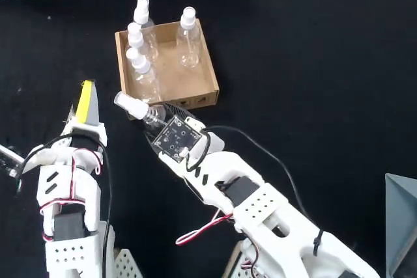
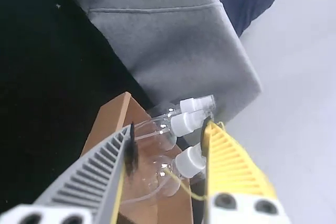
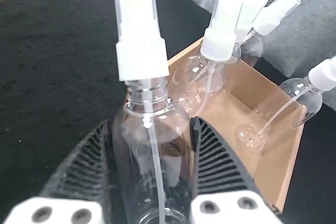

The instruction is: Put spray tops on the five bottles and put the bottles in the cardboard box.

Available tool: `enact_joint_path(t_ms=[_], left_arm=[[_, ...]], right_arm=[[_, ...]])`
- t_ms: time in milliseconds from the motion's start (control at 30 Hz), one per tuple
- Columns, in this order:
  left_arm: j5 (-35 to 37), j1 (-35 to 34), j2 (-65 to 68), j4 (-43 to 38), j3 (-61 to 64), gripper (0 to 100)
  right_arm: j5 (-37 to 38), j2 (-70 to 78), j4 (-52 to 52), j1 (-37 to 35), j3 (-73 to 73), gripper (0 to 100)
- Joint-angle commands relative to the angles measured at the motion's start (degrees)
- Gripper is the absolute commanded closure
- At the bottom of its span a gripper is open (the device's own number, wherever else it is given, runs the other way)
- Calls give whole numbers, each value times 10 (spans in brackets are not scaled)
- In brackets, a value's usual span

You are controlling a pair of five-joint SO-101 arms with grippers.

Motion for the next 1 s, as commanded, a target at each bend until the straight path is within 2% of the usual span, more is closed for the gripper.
enact_joint_path(t_ms=[0, 100, 233, 567, 667, 833, 967], left_arm=[[-55, 58, -5, -17, 6, 802], [-83, 88, -5, -17, 14, 802], [-88, 94, -5, -17, 15, 802], [-156, 133, -4, -13, 34, 802], [-157, 133, -4, -13, 34, 802], [-157, 134, -4, -13, 35, 802], [-156, 131, -4, -12, 33, 802]], right_arm=[[-6, -27, -17, -6, -39, 969], [-6, -27, -17, -6, -39, 969], [-3, -27, -17, -6, -39, 969], [-2, -27, -15, -3, -37, 969], [1, -26, -14, -3, -36, 969], [62, -23, -13, -4, -33, 969], [66, -23, -14, -2, -33, 969]])
